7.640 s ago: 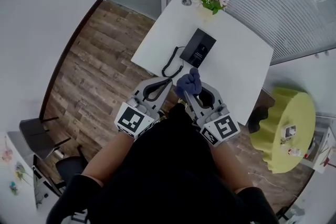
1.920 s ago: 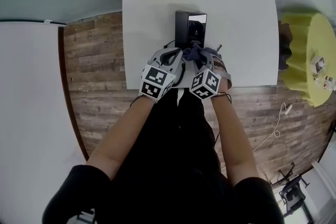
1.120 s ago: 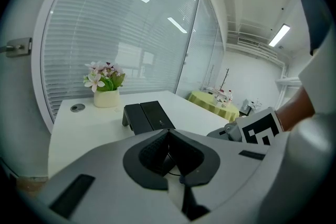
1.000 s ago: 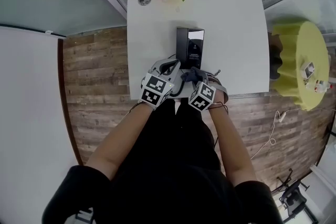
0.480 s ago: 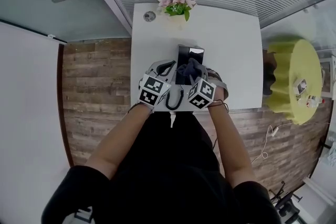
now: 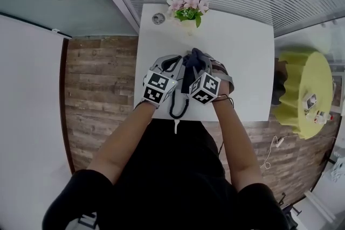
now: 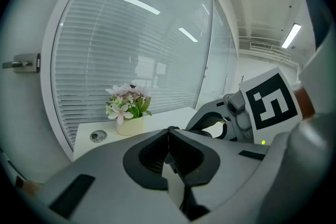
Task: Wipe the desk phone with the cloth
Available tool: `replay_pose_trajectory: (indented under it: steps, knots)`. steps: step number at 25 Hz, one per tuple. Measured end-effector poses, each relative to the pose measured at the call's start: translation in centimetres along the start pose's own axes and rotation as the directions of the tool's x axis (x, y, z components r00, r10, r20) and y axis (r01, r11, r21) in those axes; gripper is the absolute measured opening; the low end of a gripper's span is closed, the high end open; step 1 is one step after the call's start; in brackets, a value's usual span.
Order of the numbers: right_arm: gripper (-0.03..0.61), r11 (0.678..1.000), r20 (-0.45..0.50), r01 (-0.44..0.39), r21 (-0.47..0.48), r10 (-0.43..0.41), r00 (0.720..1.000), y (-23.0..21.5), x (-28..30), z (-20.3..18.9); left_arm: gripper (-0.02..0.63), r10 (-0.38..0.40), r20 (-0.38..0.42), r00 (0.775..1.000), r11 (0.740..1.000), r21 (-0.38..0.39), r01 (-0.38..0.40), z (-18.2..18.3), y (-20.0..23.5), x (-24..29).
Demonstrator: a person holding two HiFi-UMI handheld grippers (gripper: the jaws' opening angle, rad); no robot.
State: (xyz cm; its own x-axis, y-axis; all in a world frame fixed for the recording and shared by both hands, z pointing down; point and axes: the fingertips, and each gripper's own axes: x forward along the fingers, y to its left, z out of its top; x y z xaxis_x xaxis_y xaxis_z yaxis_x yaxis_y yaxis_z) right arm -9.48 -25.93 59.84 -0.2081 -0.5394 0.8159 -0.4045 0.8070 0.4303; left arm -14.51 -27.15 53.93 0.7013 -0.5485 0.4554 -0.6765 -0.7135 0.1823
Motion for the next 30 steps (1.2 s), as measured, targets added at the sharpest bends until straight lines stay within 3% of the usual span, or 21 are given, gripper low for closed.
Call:
replay_pose_trajectory:
  steps: [16,30]
  knots:
    - [0.094,0.993,0.069,-0.08,0.082,0.075,0.995,-0.3,2.0,-0.4,0.009,0.019,-0.03,0.999,1.0,-0.021,-0.019,-1.4,-0.1,1.4]
    - [0.094,0.99,0.114,-0.033,0.14,0.017,0.993,-0.2,1.9,-0.6,0.01,0.012,-0.048,0.999,0.999,-0.031,-0.013,-3.2,-1.0,1.1]
